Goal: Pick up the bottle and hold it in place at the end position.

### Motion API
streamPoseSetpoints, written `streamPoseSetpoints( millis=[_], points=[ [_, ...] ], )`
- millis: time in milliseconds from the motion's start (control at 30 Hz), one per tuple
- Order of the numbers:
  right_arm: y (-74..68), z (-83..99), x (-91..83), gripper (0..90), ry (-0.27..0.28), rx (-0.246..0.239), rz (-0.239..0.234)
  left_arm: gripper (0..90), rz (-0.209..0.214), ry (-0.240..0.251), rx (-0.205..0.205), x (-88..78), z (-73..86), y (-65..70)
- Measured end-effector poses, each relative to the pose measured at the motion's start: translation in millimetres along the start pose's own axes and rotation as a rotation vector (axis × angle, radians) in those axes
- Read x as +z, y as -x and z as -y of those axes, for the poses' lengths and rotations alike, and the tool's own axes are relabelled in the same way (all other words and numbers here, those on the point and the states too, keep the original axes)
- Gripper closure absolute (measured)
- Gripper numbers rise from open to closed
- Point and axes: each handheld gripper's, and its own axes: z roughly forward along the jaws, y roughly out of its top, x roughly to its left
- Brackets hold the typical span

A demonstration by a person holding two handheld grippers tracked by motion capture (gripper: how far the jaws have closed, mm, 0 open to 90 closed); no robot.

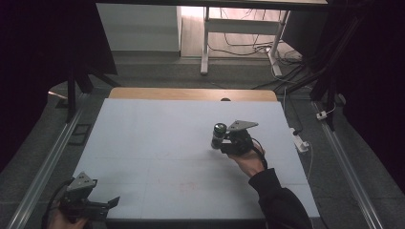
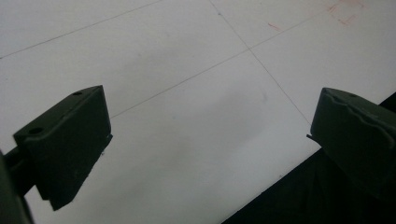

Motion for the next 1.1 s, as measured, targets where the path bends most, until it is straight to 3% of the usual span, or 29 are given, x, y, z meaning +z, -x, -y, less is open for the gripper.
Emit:
streamPoseSetpoints(
  millis=[833,1100],
  points=[
    [-32.3,-25.0,55.3,52.6,-0.024,-0.068,-0.083,0.0,0.009,0.0,-0.002,0.5,-0.3,-0.9],
    [-34.0,-22.6,69.1,52.6,-0.041,-0.08,-0.064,0.0,0.01,-0.001,0.0,0.4,-0.2,-0.8]
  ],
)
